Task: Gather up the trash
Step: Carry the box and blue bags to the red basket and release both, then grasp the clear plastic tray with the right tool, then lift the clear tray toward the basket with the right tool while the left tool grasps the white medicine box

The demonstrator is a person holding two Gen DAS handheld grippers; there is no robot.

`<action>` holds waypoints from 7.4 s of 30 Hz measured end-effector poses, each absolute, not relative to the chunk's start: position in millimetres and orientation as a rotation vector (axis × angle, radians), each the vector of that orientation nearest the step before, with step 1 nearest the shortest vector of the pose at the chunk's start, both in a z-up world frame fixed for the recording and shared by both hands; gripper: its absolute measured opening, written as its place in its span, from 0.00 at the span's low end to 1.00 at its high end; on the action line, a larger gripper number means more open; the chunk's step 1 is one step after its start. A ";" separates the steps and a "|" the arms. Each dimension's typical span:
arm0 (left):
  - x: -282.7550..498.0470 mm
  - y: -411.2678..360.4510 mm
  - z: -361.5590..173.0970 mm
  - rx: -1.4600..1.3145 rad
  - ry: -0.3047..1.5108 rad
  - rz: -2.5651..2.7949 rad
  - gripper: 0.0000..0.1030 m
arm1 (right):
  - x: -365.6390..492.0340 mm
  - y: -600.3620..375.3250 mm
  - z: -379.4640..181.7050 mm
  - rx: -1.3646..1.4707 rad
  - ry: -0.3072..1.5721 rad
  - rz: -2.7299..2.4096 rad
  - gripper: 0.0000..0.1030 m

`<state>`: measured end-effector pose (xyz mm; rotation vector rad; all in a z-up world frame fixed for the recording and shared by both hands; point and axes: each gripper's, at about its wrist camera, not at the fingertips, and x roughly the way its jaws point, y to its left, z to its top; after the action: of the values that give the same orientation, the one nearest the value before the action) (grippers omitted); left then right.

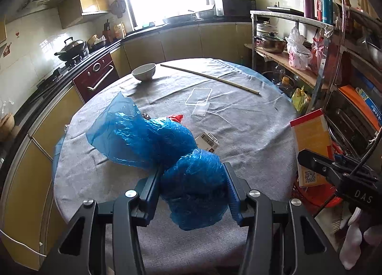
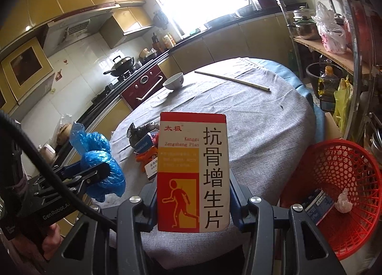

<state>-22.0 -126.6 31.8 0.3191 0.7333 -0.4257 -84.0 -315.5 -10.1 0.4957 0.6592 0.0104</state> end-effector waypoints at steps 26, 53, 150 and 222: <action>-35.3 -172.5 2.5 0.455 0.738 -0.480 0.50 | -114.0 -364.9 -33.4 0.594 0.651 -0.111 0.48; -53.4 -280.8 -4.9 0.651 0.685 -0.667 0.50 | -149.3 -461.3 -52.9 0.732 0.614 -0.325 0.48; 110.7 -154.5 -85.7 0.488 0.922 -0.893 0.72 | 110.4 -380.5 -43.9 0.740 0.883 0.035 0.53; 81.0 -109.1 -81.5 0.153 1.006 -0.917 0.65 | 120.6 -400.0 -37.1 0.500 0.925 -0.128 0.53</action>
<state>81.0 -109.1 -81.5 0.1532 1.0056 -0.9170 120.6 -400.0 -37.1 0.4995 0.9252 -0.1279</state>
